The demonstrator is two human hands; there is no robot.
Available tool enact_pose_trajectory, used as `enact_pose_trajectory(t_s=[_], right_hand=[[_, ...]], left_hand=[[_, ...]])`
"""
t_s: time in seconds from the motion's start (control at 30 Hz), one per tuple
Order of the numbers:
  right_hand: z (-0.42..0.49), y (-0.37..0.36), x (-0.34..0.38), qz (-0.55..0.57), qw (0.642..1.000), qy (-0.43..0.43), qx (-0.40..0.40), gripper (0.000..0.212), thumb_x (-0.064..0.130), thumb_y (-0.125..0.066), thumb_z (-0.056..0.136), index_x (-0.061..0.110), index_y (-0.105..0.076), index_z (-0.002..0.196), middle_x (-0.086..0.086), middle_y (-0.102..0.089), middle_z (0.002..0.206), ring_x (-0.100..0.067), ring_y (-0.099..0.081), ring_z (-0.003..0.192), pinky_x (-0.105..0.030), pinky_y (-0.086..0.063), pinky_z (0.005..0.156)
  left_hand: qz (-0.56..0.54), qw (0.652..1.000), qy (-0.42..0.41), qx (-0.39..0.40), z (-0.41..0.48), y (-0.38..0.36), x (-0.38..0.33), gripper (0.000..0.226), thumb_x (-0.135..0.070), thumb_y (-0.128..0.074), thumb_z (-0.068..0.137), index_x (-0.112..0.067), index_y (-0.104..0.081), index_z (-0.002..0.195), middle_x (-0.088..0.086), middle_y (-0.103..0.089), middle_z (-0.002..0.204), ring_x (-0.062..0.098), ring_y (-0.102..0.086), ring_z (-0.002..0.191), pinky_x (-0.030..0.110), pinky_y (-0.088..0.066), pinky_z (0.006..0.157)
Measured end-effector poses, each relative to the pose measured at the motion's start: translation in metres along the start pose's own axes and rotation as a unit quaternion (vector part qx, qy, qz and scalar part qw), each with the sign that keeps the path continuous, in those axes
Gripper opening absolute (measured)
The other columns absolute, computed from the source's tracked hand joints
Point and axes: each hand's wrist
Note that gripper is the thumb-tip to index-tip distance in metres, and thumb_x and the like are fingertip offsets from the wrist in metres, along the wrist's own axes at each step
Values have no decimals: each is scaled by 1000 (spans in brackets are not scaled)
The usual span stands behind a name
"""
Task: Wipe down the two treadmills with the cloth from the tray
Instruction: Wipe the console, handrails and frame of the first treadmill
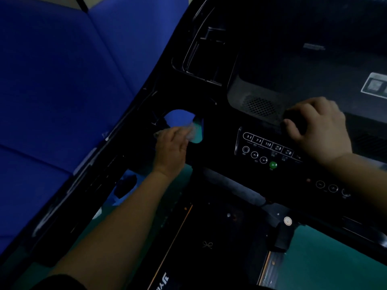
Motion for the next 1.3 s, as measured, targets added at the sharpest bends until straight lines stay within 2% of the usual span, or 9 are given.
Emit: enact_pose_trajectory(t_s=[0.17, 0.37, 0.47, 0.53, 0.67, 0.8, 0.97, 1.1, 1.3], right_hand=[[0, -1, -1, -3, 1000, 1, -2, 41, 42, -49, 87, 12, -64, 110, -14, -55, 109, -37, -48, 101, -47, -43, 84], [0, -2, -2, -11, 1000, 2, -8, 42, 42, -49, 87, 10, -66, 108, -15, -57, 107, -38, -51, 98, -46, -44, 81], [1, -2, -1, -10, 1000, 2, -10, 40, 41, -50, 87, 11, -66, 108, -14, -57, 107, -37, -52, 98, -45, -44, 82], [1, -1, 1, -11, 1000, 1, -12, 39, 40, -51, 86, 11, -66, 108, -14, -57, 107, -36, -52, 98, -45, -44, 83], [1, -2, 2, -14, 1000, -2, -16, 38, 39, -52, 86, 12, -67, 108, -12, -57, 107, -34, -52, 96, -43, -43, 84], [1, -2, 2, -21, 1000, -6, -19, 37, 39, -52, 85, 12, -67, 107, -12, -58, 107, -34, -53, 96, -43, -42, 82], [1, -3, 4, -24, 999, -9, -22, 37, 38, -52, 85, 12, -67, 107, -12, -58, 107, -34, -52, 95, -42, -41, 82], [0, -2, 4, -28, 999, -17, -11, 36, 38, -52, 85, 13, -67, 107, -11, -59, 108, -34, -53, 97, -42, -42, 84], [0, -2, 3, -26, 999, -20, -10, 37, 39, -52, 85, 14, -68, 107, -9, -60, 109, -34, -55, 98, -42, -43, 84]], left_hand=[[65, 992, 99, 44, 30, 25, 25, 56, -46, -23, 96, -14, -63, 119, 13, -61, 114, 30, -54, 103, 44, -46, 90], [-3, 991, 6, 133, 22, 9, -39, 31, -22, -32, 90, -12, -58, 75, 7, -54, 71, 34, -56, 72, 40, -34, 58], [-256, 935, 244, 21, 34, 20, -53, 35, -24, -34, 102, -8, -60, 118, 10, -62, 113, 24, -58, 102, 35, -46, 84], [-312, 899, 300, -63, 35, 23, -72, 38, -25, -31, 103, -16, -45, 138, 2, -51, 130, 13, -52, 115, 25, -44, 94], [-174, 972, 147, 65, 8, -10, -102, 54, -34, -30, 100, -39, -9, 150, -6, -15, 157, 11, -24, 137, 22, -21, 111], [-157, 981, 81, 79, 32, -24, -90, 58, -48, -18, 94, -38, -3, 149, -10, 8, 160, 8, 6, 146, 33, -6, 118], [-63, 995, -41, 69, 103, -22, -66, 51, -31, -26, 101, -29, -17, 151, -3, -5, 160, 15, 7, 147, 40, -3, 120], [-28, 999, 6, 44, 135, -19, -66, 46, -28, -27, 101, -30, -29, 147, -2, -22, 157, 19, -7, 146, 47, -10, 119], [-14, 995, -78, 53, 113, -13, -46, 46, -26, -32, 100, -33, -30, 146, -2, -26, 154, 17, -14, 144, 38, -17, 117]])
Point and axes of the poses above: each hand's wrist, its own z-axis towards the middle knuckle, its own y-axis out of the back of the hand, x = y × z
